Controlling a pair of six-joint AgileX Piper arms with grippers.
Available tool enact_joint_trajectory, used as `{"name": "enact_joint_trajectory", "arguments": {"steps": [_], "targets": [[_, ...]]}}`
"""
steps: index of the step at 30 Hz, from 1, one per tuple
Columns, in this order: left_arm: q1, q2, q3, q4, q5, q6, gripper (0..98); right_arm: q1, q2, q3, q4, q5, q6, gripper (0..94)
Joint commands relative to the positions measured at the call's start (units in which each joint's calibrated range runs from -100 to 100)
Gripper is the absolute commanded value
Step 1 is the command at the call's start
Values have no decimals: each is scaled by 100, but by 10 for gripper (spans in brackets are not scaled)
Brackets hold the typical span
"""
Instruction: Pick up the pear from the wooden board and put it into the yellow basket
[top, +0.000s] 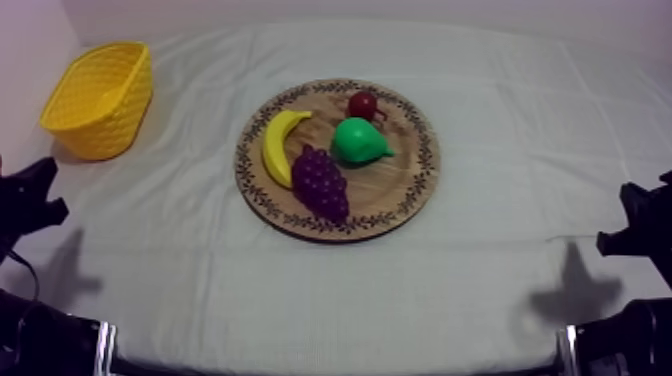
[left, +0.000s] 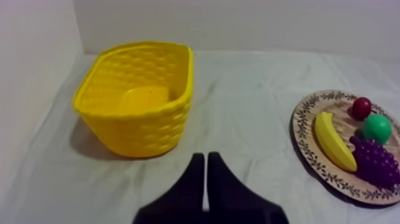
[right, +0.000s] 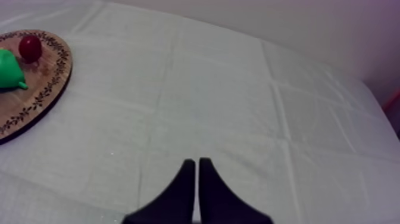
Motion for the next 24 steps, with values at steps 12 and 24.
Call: {"name": "enact_joint_trajectory", "arguments": {"steps": [12, 24], "targets": [[175, 2741, -3546, 209, 1103, -829, 0, -2, -1, -1, 0, 0, 3, 3], [567, 4754, -6383, 191, 2435, -1195, 53, -2, -1, -1, 0, 0, 3, 3]]}}
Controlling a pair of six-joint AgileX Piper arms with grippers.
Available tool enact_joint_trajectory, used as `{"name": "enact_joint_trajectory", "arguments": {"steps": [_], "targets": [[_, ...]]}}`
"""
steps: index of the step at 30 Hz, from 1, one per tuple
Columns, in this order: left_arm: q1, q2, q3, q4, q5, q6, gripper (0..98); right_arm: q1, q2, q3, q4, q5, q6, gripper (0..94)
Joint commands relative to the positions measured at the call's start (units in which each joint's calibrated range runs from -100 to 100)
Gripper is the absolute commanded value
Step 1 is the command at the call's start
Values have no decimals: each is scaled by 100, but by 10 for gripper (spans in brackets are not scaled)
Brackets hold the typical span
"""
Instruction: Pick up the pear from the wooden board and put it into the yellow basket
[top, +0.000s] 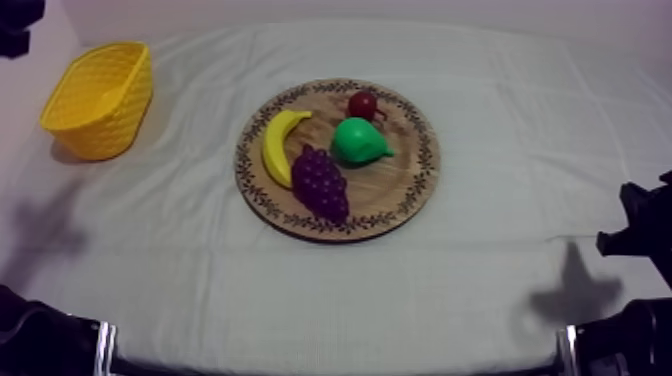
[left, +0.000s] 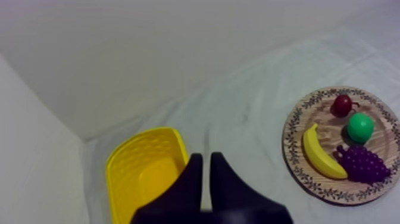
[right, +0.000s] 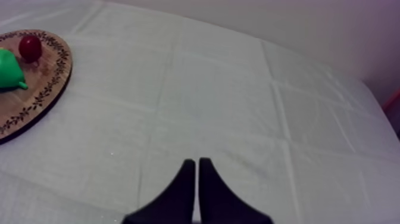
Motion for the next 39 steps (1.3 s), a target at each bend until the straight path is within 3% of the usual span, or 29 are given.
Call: {"name": "enact_joint_trajectory", "arguments": {"steps": [1, 8, 13, 22, 39], "targets": [[89, 503, -902, -25, 120, -47, 52, -2, -1, -1, 0, 0, 0, 3], [596, 1419, -1925, -176, 260, -91, 41, -2, -1, -1, 0, 0, 0, 3], [1043, 2282, -2999, -325, 826, -142, 37, -2, -1, -1, 0, 0, 0, 3], [1715, 3693, -4428, -349, 1516, -348, 34, -2, -1, -1, 0, 0, 0, 3], [2530, 5384, -4683, -400, 1801, -547, 41, -2, -1, -1, 0, 0, 0, 3]]}}
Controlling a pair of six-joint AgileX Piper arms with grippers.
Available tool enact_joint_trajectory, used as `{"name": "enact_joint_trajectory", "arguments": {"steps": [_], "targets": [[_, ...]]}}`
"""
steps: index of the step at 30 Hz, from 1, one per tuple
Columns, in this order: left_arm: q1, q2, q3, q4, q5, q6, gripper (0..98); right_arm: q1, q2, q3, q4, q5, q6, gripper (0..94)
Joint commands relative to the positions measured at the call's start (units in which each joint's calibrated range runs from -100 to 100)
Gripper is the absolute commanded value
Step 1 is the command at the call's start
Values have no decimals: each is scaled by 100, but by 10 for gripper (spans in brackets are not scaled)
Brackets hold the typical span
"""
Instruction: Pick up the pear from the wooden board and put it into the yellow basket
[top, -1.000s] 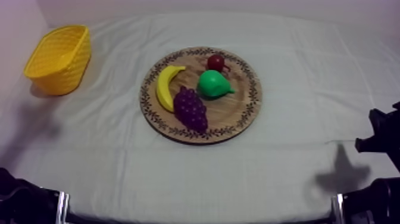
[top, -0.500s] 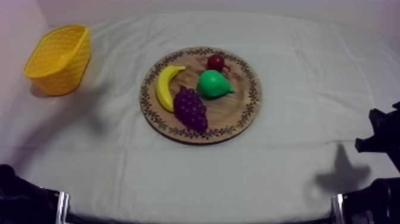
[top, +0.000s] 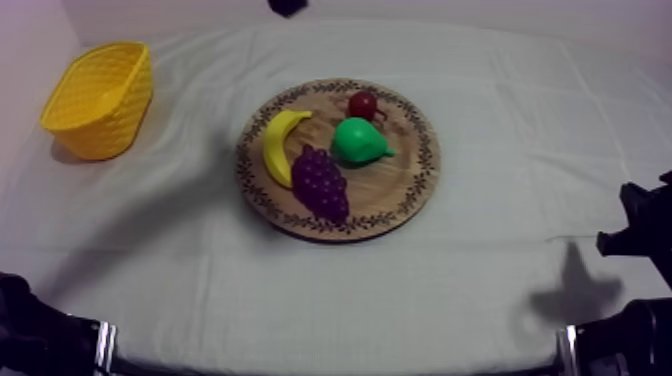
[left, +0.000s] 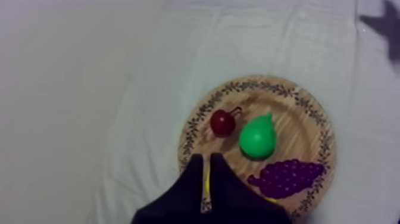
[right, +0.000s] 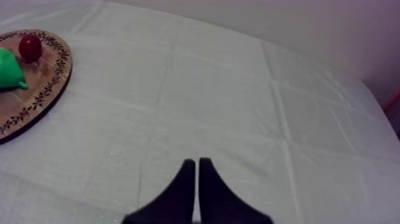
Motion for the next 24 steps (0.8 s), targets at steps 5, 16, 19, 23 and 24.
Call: {"name": "enact_joint_trajectory", "arguments": {"steps": [5, 16, 19, 23, 24], "targets": [[190, 563, 34, -30, 16, -7, 48, -2, -1, -1, 0, 0, 0, 3], [328, 1162, 139, -72, 29, -8, 207, -2, -1, -1, 0, 0, 0, 3], [374, 1207, 199, -138, 11, -15, 335, -2, -1, -1, 0, 0, 0, 3], [397, 1289, 232, -171, -2, -15, 531, -2, -1, -1, 0, 0, -3, 3], [396, 1311, 242, -174, 0, -11, 600, -2, -1, -1, 0, 0, -3, 3]]}}
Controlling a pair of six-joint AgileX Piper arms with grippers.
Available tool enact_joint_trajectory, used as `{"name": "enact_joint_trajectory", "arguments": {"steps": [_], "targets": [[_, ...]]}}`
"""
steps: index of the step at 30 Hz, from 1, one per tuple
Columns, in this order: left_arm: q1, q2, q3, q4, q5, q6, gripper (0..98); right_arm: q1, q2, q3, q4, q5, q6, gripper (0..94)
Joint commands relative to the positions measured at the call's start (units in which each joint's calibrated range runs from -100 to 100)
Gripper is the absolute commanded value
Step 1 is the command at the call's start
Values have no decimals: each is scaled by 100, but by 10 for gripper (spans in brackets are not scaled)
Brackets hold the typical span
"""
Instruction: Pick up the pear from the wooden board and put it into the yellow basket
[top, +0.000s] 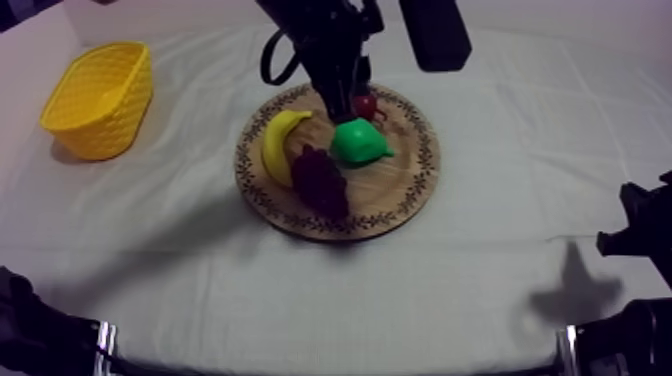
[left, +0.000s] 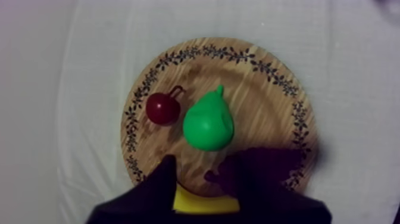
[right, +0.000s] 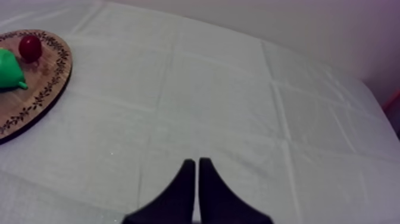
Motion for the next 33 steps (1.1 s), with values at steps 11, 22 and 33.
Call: {"name": "enact_joint_trajectory", "arguments": {"steps": [11, 22, 33], "targets": [[-71, 516, -220, -4, 201, 23, 954, -2, -1, -1, 0, 0, -3, 3], [-175, 1483, -790, 89, 212, -83, 966, -2, -1, -1, 0, 0, 0, 3], [-316, 2596, -1416, 211, 343, -262, 966, -2, -1, -1, 0, 0, 0, 3]]}}
